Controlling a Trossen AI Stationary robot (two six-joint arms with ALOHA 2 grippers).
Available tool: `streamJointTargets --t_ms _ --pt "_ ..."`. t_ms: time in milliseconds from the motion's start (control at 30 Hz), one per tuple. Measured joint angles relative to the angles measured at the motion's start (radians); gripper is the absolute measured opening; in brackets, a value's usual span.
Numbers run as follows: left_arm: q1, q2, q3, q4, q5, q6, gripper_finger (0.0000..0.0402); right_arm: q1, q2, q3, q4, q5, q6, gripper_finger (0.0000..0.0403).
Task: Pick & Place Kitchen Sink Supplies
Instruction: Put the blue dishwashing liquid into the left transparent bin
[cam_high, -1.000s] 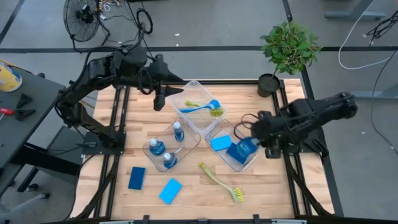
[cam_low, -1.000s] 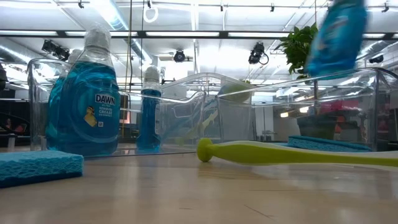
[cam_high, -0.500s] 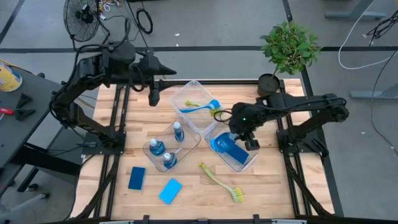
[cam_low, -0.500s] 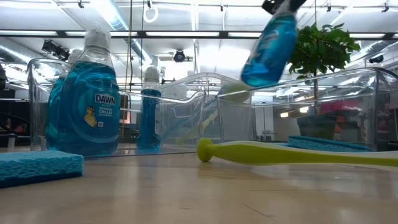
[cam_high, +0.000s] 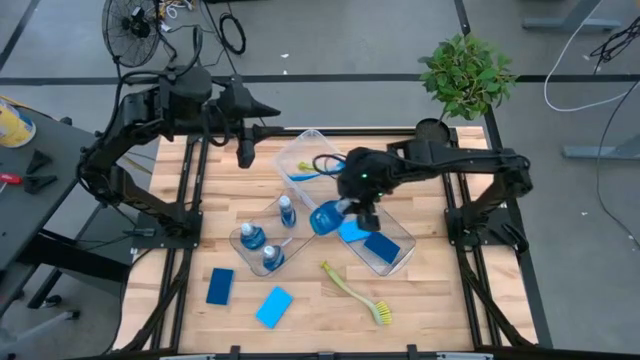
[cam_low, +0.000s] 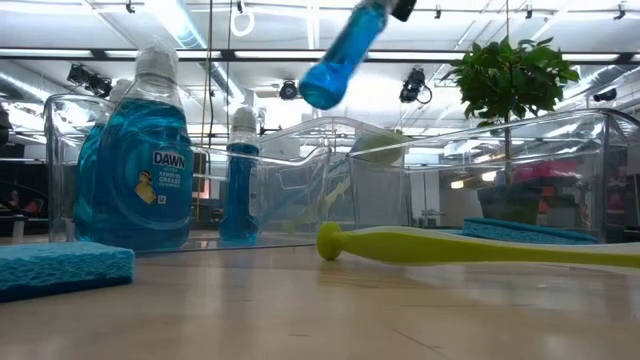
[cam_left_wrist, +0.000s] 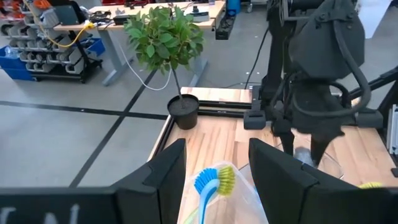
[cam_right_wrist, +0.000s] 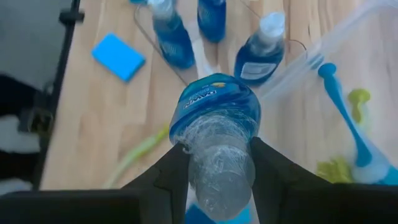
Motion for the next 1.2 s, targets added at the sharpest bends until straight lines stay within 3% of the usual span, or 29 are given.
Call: streamJointTargets --t_ms 267,400,1200 --pt "0.0 0.0 0.0 0.0 -0.015 -0.001 0.0179 0.0 0.11 0.112 0.007 -0.007 0.313 0.0127" --pt "0.0 0.0 0.0 -0.003 -0.018 0.013 0.0179 0.0 0.146 0.134 0.055 -0.051 0.396 0.0127" --pt "0.0 0.001 -0.001 -0.043 -0.018 0.023 0.0179 -0.053 0.329 0.125 0.08 -0.031 0.431 0.0127"
